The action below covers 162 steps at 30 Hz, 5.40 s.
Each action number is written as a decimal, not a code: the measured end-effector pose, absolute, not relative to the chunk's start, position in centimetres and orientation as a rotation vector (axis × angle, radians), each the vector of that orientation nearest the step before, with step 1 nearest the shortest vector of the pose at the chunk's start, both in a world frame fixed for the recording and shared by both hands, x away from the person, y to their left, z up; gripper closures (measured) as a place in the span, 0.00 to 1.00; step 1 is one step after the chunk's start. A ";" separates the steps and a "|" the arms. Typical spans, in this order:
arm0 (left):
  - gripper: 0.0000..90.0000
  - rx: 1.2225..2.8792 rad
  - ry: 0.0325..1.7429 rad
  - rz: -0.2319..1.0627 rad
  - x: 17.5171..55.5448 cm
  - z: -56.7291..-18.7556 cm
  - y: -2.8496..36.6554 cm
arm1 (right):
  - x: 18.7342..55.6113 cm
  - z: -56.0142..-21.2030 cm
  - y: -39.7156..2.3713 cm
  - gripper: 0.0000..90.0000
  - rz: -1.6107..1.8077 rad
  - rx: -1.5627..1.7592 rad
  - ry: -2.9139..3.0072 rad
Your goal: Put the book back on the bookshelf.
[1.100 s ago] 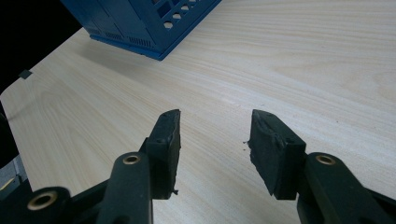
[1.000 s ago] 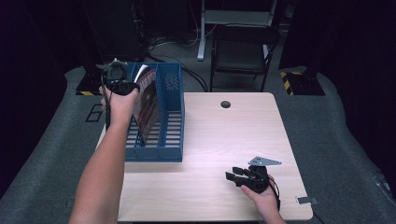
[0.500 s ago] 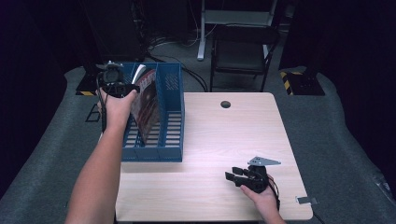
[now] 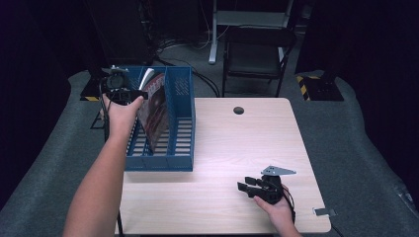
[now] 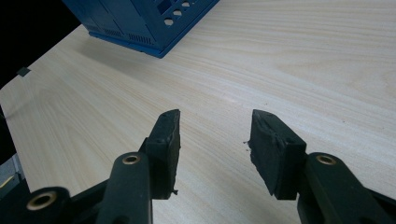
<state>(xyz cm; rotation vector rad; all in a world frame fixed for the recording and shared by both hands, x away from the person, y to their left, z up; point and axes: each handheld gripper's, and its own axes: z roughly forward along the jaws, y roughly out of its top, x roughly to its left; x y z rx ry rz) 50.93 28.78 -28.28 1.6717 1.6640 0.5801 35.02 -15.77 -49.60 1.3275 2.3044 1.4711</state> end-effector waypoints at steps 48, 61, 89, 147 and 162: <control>0.48 1.761 1.515 0.525 46.7 -23.5 29.4 | 35.0 -49.5 -16.1 0.56 1.473 1.352 2.284; 0.48 1.812 1.422 0.468 45.0 -23.6 29.1 | 35.2 -49.8 -16.4 0.55 1.459 1.362 2.280; 0.48 1.940 1.198 0.345 40.7 -26.0 23.8 | 35.2 -49.8 -16.5 0.54 1.463 1.371 2.270; 0.42 2.119 1.010 0.153 34.3 -42.8 19.3 | 35.1 -49.6 -16.7 0.53 1.461 1.383 2.251; 0.42 2.088 1.037 0.170 33.7 -46.8 20.8 | 35.0 -49.5 -16.7 0.54 1.456 1.389 2.247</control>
